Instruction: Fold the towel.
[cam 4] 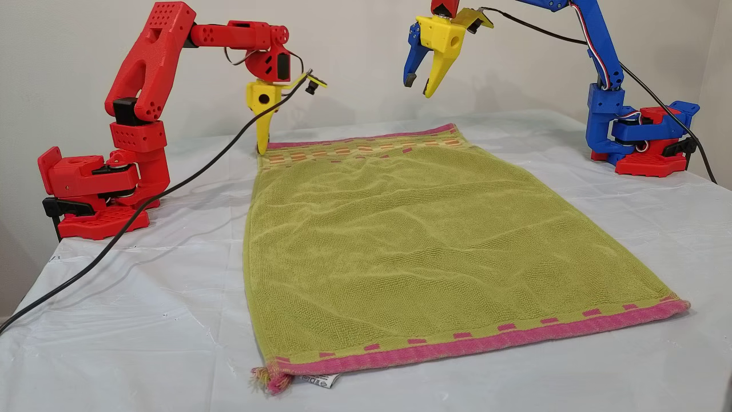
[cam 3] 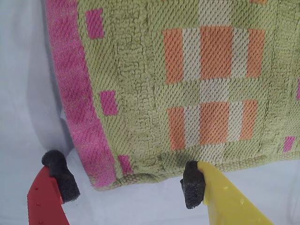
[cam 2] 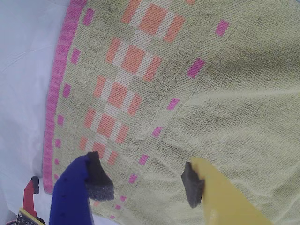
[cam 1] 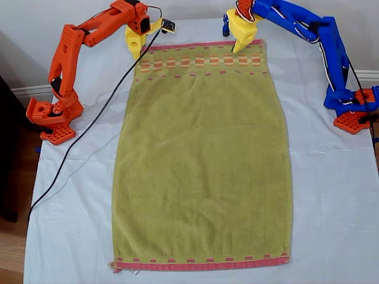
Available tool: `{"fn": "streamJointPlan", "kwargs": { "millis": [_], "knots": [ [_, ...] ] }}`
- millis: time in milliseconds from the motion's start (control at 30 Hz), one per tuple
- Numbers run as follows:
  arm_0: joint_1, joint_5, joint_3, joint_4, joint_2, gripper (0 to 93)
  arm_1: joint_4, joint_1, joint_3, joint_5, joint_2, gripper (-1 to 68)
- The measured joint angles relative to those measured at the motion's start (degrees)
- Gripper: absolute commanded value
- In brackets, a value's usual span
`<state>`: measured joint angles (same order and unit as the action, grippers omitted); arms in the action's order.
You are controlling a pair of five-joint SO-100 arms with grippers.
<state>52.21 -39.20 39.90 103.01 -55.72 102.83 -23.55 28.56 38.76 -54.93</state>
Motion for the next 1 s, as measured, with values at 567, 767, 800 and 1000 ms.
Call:
{"fn": "streamJointPlan", "kwargs": {
  "millis": [567,767,800,1000],
  "knots": [
    [-1.14,0.26,6.24,-7.21,-0.62,42.0,0.00,1.23,0.00,0.00,0.00,33.0],
    [-0.79,0.09,9.84,-9.84,-2.55,5.3,0.00,1.49,0.00,0.00,0.00,33.0],
    [-0.35,0.09,9.93,-9.93,-2.64,0.6,0.00,1.41,0.00,0.00,0.00,33.0],
    [0.62,0.88,9.40,-9.05,-2.72,0.2,0.00,1.85,0.00,0.00,0.00,33.0]
  ]
}}
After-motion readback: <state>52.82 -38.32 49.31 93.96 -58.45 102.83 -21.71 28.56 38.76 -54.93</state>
